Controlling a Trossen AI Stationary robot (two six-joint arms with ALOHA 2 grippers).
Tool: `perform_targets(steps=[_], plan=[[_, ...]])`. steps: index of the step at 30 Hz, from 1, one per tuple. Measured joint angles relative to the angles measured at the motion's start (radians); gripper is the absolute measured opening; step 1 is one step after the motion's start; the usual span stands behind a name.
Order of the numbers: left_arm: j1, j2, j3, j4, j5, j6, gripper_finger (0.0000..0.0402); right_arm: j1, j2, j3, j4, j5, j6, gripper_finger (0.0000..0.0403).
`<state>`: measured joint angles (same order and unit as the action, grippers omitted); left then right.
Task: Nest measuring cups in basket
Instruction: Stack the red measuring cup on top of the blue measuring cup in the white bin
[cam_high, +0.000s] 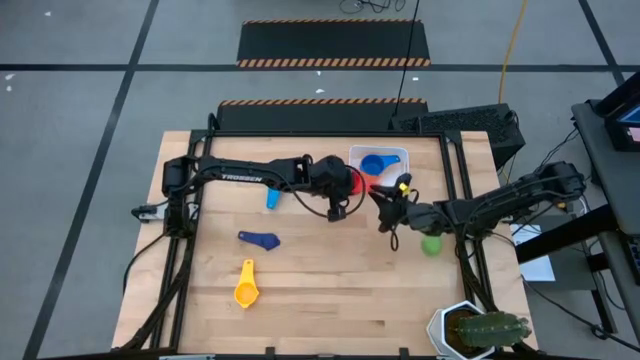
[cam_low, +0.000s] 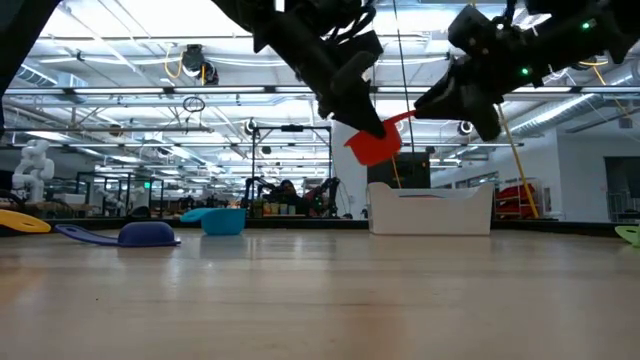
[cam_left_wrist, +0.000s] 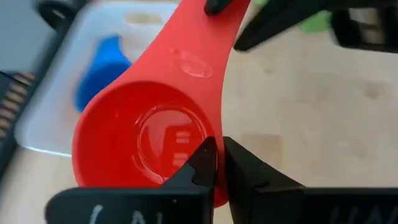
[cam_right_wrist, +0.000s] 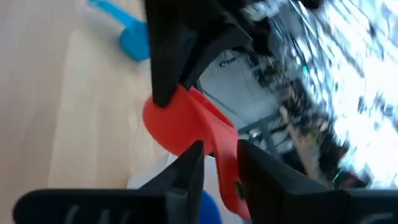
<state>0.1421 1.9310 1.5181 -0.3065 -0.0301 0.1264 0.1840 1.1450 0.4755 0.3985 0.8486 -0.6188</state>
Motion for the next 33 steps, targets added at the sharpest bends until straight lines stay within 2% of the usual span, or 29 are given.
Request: perform_targets(steps=[4, 6, 9, 13, 17, 21, 27, 29, 33], plan=[[0.001, 0.0, 0.0, 0.056, -0.087, 0.071, 0.0009, -0.032, 0.0, 0.058, -0.034, 0.011, 0.164, 0.0138], [0.001, 0.0, 0.0, 0.082, -0.111, 0.096, 0.0009, -0.052, 0.0, 0.109, -0.123, 0.008, 0.238, 0.0163], [-0.003, 0.008, 0.0, 0.112, -0.137, 0.131, 0.0018, -0.093, 0.0, 0.188, -0.285, -0.046, 0.335, 0.0199], [-0.003, 0.025, -0.002, 0.135, -0.162, 0.162, 0.0018, -0.157, 0.0, 0.259, -0.427, -0.137, 0.388, 0.0229], [0.008, 0.032, -0.001, 0.189, -0.163, 0.161, 0.0008, -0.239, 0.0, 0.348, -0.604, -0.252, 0.448, 0.0235], [0.009, 0.047, -0.001, 0.206, -0.168, 0.196, 0.002, -0.337, 0.0, 0.441, -0.778, -0.386, 0.529, 0.0235], [0.01, 0.054, 0.0, 0.217, -0.163, 0.21, 0.0008, -0.417, 0.015, 0.483, -0.874, -0.563, 0.471, 0.0232], [0.013, 0.055, 0.0, 0.226, -0.159, 0.202, 0.001, -0.43, 0.041, 0.483, -0.891, -0.57, 0.458, 0.0233], [0.015, 0.054, 0.0, 0.229, -0.157, 0.194, 0.0024, -0.434, 0.107, 0.483, -0.88, -0.507, 0.392, 0.0235]])
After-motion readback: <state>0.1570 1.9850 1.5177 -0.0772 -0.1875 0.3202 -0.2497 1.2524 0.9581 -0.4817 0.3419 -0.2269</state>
